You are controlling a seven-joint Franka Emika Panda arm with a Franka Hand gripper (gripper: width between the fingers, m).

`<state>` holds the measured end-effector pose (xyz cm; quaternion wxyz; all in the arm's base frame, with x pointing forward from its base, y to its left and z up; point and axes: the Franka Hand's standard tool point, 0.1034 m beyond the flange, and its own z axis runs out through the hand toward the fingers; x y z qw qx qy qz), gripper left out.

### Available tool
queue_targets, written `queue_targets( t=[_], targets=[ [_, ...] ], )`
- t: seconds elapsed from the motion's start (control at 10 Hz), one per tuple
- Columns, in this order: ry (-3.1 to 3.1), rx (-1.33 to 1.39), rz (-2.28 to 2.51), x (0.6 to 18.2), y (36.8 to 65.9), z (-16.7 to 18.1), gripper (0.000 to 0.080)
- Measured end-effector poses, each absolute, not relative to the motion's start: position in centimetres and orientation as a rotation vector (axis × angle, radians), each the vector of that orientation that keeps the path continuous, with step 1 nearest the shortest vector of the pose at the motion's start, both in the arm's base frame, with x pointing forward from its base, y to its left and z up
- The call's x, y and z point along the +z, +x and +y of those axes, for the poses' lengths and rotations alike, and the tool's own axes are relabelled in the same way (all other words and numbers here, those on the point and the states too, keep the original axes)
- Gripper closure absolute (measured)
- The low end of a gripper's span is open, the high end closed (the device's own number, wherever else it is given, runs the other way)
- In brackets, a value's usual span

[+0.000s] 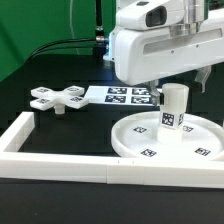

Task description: Assemble round table

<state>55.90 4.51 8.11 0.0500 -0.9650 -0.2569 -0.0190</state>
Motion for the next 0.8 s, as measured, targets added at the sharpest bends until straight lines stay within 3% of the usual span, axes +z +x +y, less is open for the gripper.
queue_targets(
  t=[0.8],
  targets=[
    [-2.535,-0.019,-1.862,7.96,55.85,4.64,0.0151]
  ],
)
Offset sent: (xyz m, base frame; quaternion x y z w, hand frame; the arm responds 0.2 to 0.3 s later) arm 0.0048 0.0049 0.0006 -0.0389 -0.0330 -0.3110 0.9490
